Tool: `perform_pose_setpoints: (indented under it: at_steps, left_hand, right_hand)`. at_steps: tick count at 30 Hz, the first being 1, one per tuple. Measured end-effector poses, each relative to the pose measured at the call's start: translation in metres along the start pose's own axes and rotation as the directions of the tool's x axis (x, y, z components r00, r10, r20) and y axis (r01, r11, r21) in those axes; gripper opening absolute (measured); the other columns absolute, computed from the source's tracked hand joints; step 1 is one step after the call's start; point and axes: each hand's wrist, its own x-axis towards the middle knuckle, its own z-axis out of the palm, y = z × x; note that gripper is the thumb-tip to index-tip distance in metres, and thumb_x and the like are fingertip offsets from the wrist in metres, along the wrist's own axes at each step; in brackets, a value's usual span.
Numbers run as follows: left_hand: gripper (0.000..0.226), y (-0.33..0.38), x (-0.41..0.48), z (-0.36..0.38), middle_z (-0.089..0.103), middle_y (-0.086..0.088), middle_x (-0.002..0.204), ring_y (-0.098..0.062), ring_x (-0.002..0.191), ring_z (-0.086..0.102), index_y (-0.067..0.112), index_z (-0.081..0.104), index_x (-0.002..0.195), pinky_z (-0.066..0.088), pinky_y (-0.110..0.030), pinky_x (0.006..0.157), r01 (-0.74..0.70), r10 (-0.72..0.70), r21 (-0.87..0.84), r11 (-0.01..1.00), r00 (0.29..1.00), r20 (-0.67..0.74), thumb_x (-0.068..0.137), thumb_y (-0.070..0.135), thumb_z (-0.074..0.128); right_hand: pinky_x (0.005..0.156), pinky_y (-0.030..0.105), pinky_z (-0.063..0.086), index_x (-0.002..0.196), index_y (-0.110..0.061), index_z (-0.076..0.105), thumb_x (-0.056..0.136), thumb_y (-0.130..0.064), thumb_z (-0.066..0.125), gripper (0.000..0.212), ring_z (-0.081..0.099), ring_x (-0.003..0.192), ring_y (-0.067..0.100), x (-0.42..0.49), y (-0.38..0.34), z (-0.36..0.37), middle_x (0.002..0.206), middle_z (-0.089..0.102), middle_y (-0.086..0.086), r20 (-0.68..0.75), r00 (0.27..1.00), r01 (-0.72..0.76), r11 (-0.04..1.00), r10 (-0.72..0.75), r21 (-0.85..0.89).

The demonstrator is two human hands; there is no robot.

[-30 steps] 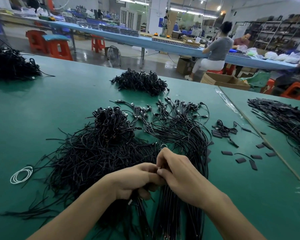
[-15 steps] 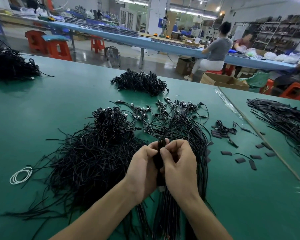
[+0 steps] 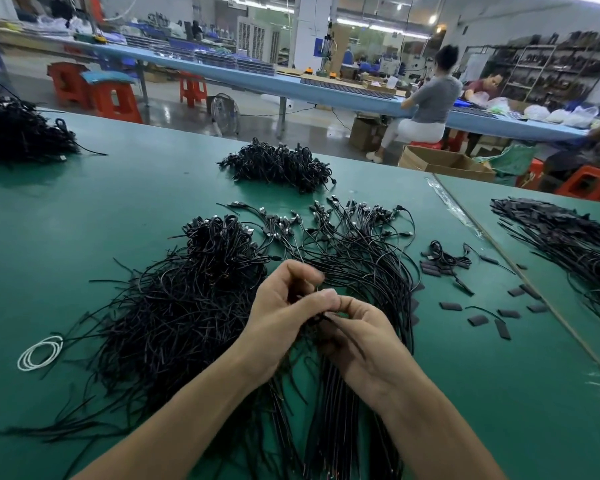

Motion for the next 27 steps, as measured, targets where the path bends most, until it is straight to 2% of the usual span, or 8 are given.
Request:
perform_pose_setpoints:
  at_steps: [3, 6, 9, 12, 16, 20, 23, 27]
  left_hand:
    - [0.054, -0.002, -0.002, -0.008, 0.051, 0.013, 0.118, -0.008, 0.113, 0.051, 0.045, 0.059, 0.111, 0.043, -0.024, 0.101, -0.007, 0.002, 0.357, 0.934, 1.000, 0.016, 0.061, 0.047, 0.080]
    - [0.072, -0.005, -0.002, -0.013, 0.043, 0.020, 0.121, 0.006, 0.111, 0.045, 0.053, 0.046, 0.117, 0.040, -0.013, 0.092, -0.051, 0.066, 0.562, 0.825, 0.998, -0.005, 0.055, 0.062, 0.079]
    - [0.057, -0.010, 0.000, -0.018, 0.051, 0.011, 0.094, 0.000, 0.074, 0.047, 0.051, 0.052, 0.101, 0.045, -0.018, 0.068, 0.003, 0.027, 0.522, 0.853, 0.998, -0.051, 0.058, 0.059, 0.088]
    - [0.033, -0.009, 0.003, -0.016, 0.055, 0.007, 0.067, -0.008, 0.059, 0.045, 0.039, 0.057, 0.083, 0.040, -0.023, 0.055, -0.004, 0.009, 0.515, 0.857, 1.000, -0.007, 0.066, 0.044, 0.085]
    - [0.034, -0.007, 0.004, -0.021, 0.069, -0.008, 0.070, -0.019, 0.057, 0.063, 0.029, 0.063, 0.086, 0.048, -0.028, 0.052, 0.020, -0.030, 0.448, 0.894, 0.999, 0.016, 0.078, 0.000, 0.078]
    - [0.028, -0.004, 0.003, -0.019, 0.077, 0.001, 0.086, -0.013, 0.080, 0.073, 0.027, 0.072, 0.092, 0.055, -0.021, 0.070, -0.026, 0.047, 0.453, 0.891, 0.998, -0.035, 0.089, -0.001, 0.068]
    - [0.026, -0.005, 0.000, -0.015, 0.076, -0.005, 0.097, -0.020, 0.094, 0.072, 0.024, 0.073, 0.097, 0.056, -0.026, 0.082, 0.007, 0.011, 0.270, 0.963, 0.998, -0.067, 0.099, 0.006, 0.054]
    - [0.017, -0.003, -0.007, -0.009, 0.076, -0.013, 0.085, -0.021, 0.089, 0.072, 0.023, 0.069, 0.098, 0.055, -0.026, 0.082, -0.052, 0.052, 0.140, 0.989, 0.999, 0.009, 0.096, 0.027, 0.053]
  right_hand:
    - [0.050, 0.021, 0.052, 0.088, -0.005, 0.061, 0.089, 0.007, 0.062, 0.013, 0.064, 0.056, 0.012, 0.003, 0.000, -0.006, 0.070, 0.067, 0.009, -0.057, 0.997, 0.045, 0.998, -0.047, -0.039]
    - [0.062, 0.022, 0.053, 0.083, -0.014, 0.060, 0.085, 0.002, 0.070, 0.019, 0.062, 0.066, 0.011, 0.008, -0.004, -0.013, 0.075, 0.065, 0.004, -0.103, 0.970, 0.202, 0.964, -0.221, -0.173]
    - [0.071, 0.021, 0.053, 0.085, -0.016, 0.059, 0.085, 0.001, 0.072, 0.022, 0.062, 0.075, 0.008, 0.010, -0.009, -0.019, 0.076, 0.068, -0.003, -0.047, 0.936, 0.320, 0.900, -0.349, -0.296]
    - [0.070, 0.020, 0.052, 0.087, -0.014, 0.060, 0.085, 0.001, 0.072, 0.020, 0.061, 0.072, 0.009, 0.011, -0.009, -0.020, 0.074, 0.066, -0.003, -0.004, 0.944, 0.312, 0.899, -0.329, -0.306]
    - [0.072, 0.023, 0.054, 0.091, -0.010, 0.062, 0.085, 0.005, 0.069, 0.018, 0.065, 0.072, 0.011, 0.011, -0.005, -0.021, 0.075, 0.070, 0.001, 0.034, 0.971, 0.235, 0.929, -0.236, -0.286]
    - [0.059, 0.018, 0.051, 0.089, -0.009, 0.063, 0.084, 0.009, 0.069, 0.019, 0.064, 0.065, 0.010, 0.011, -0.001, -0.024, 0.072, 0.070, 0.003, -0.006, 0.989, 0.142, 0.957, -0.149, -0.254]
    - [0.057, 0.018, 0.050, 0.085, -0.010, 0.064, 0.082, 0.009, 0.071, 0.020, 0.064, 0.065, 0.011, 0.013, -0.001, -0.027, 0.073, 0.070, 0.004, -0.008, 0.992, 0.124, 0.968, -0.129, -0.218]
    - [0.059, 0.018, 0.052, 0.082, -0.007, 0.069, 0.074, 0.009, 0.074, 0.019, 0.068, 0.068, 0.013, 0.016, 0.003, -0.024, 0.078, 0.071, 0.010, 0.003, 0.994, 0.109, 0.976, -0.110, -0.187]
